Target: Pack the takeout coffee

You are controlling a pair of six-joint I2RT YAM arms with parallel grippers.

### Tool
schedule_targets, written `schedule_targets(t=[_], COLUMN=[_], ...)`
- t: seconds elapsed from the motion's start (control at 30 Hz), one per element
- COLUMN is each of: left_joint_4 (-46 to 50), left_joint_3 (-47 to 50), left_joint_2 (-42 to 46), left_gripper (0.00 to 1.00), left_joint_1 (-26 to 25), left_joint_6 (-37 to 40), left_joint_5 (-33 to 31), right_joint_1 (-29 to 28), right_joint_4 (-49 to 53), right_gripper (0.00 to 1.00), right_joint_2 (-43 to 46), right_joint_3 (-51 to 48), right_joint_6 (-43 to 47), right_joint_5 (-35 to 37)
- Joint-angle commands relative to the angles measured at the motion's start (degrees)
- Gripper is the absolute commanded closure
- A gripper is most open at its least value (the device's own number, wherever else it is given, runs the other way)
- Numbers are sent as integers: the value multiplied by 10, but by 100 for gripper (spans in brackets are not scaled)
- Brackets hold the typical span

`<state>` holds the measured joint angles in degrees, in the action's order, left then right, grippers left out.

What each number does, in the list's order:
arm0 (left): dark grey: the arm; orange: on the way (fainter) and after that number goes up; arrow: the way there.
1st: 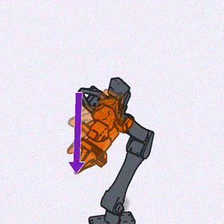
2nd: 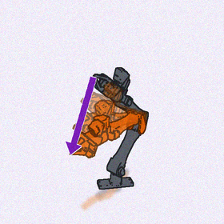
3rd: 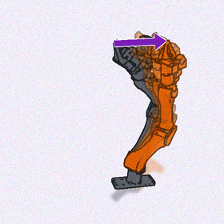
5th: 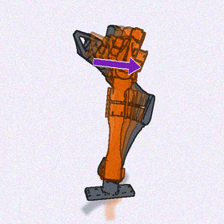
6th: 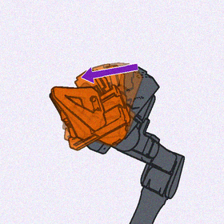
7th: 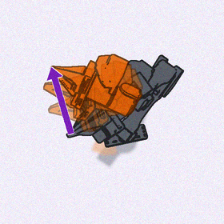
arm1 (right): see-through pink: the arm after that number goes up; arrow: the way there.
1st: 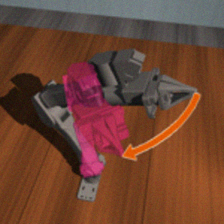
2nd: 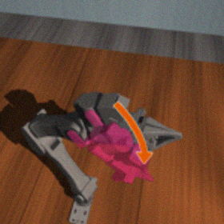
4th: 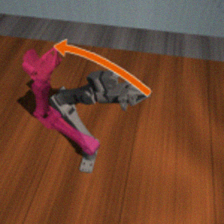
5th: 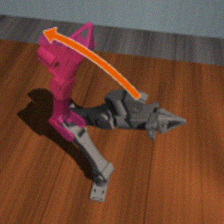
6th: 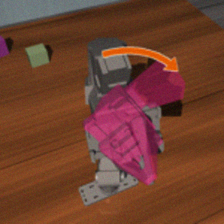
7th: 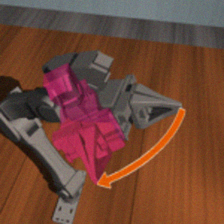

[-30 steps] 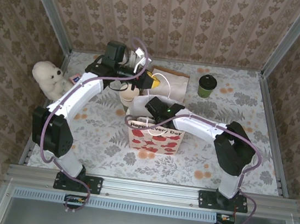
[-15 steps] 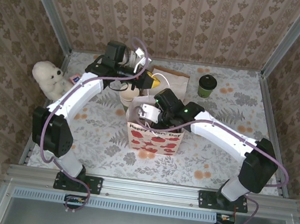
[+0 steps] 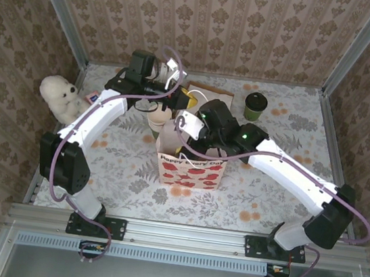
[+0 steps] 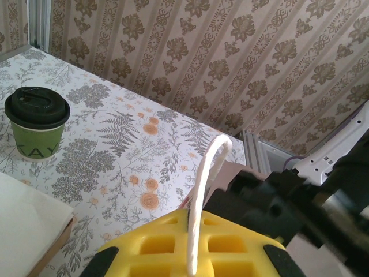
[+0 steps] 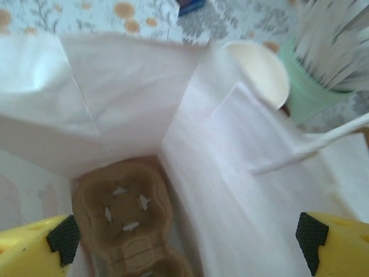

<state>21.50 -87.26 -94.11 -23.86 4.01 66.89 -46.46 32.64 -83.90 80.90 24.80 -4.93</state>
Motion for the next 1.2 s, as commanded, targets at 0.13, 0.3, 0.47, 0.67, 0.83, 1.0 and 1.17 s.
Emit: schedule_targets(t=[0.13,0.3,0.47,0.67,0.83,1.0,1.17], left_joint_4=[6,6,8,10,15,13,14], left_joint_3=[-17,-19,-22,-20,-23,-29,-28], left_joint_2=[-5,-6,-6,-7,-9,-9,-9], left_gripper=[100,100,100,100,100,100,100], left_joint_1=[1,1,0,-1,-1,-2,-5], left_joint_6=[-4,-5,-6,-5,-6,-9,-8], left_joint_5=[15,17,20,18,18,18,24], right_joint_1=[-3,4,42,129,173,173,173], right_joint_4=[-97,-92,-57,-22,38,73,59], right_gripper=[0,0,0,1,4,8,10], right_joint_2=[112,153,167,147,102,55,15], right_joint_3=[-49,-67,-72,-74,-38,-1,19], right_joint_6=[10,-6,-45,-80,-42,11,10], right_joint_5=[-78,-54,-12,-10,-114,-191,-147])
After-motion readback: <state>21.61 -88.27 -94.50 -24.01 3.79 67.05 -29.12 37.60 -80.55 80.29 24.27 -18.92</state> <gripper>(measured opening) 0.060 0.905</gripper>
